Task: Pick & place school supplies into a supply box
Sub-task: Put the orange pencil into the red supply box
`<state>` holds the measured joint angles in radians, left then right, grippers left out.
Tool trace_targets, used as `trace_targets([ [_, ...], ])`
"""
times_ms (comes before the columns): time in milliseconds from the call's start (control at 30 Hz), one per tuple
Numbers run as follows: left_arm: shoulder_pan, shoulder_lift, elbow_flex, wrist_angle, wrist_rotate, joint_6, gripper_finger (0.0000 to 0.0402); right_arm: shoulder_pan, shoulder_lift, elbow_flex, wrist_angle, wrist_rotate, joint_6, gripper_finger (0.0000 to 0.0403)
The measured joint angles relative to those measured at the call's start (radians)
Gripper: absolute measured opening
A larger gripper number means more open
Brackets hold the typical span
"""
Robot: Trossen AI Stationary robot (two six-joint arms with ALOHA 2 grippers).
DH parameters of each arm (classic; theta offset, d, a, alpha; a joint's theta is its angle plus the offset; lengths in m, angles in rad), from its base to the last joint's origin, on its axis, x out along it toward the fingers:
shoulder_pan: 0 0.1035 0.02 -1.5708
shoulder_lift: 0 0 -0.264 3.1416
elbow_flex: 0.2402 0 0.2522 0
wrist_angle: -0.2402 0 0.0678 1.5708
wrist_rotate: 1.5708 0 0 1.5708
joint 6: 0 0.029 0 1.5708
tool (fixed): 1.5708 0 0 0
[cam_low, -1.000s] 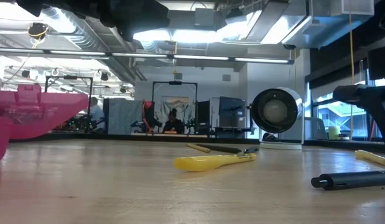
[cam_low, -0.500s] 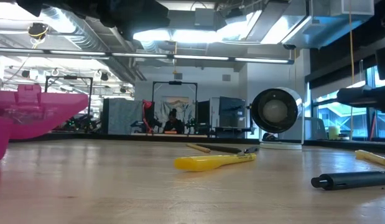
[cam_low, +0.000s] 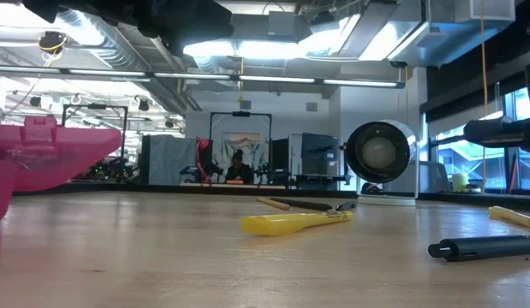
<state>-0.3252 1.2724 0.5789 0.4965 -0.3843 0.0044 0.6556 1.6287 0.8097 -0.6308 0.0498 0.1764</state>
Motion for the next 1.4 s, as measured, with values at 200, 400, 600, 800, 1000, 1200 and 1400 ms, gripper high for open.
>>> trace_targets([
  [200, 0.000, 0.000, 0.000, 0.000, 0.000, 0.000, 0.0139, 0.001, 0.000, 0.000, 0.000, 0.018, 0.001, 0.0106],
  [400, 0.000, 0.000, 0.000, 0.000, 0.000, 0.000, 0.0139, 0.001, 0.000, 0.000, 0.000, 0.023, -0.001, 0.0106],
  [600, 0.000, 0.000, 0.000, 0.000, 0.000, 0.000, 0.0139, 0.001, 0.000, 0.000, 0.002, 0.015, -0.002, 0.0090],
  [800, 0.000, 0.000, 0.000, 0.000, 0.000, 0.000, 0.0139, -0.001, 0.000, 0.000, 0.007, 0.009, 0.002, 0.0051],
  [1000, 0.000, 0.000, 0.000, 0.000, 0.000, 0.000, 0.0139, -0.001, 0.000, 0.000, 0.006, 0.009, 0.002, 0.0024],
  [1200, 0.000, 0.000, 0.000, 0.000, 0.000, -0.001, 0.0139, -0.001, 0.000, 0.000, 0.005, 0.008, 0.002, 0.0021],
  [1400, 0.000, 0.000, 0.000, 0.000, 0.000, -0.001, 0.0139, -0.001, -0.008, 0.000, 0.004, 0.006, 0.045, 0.0020],
])
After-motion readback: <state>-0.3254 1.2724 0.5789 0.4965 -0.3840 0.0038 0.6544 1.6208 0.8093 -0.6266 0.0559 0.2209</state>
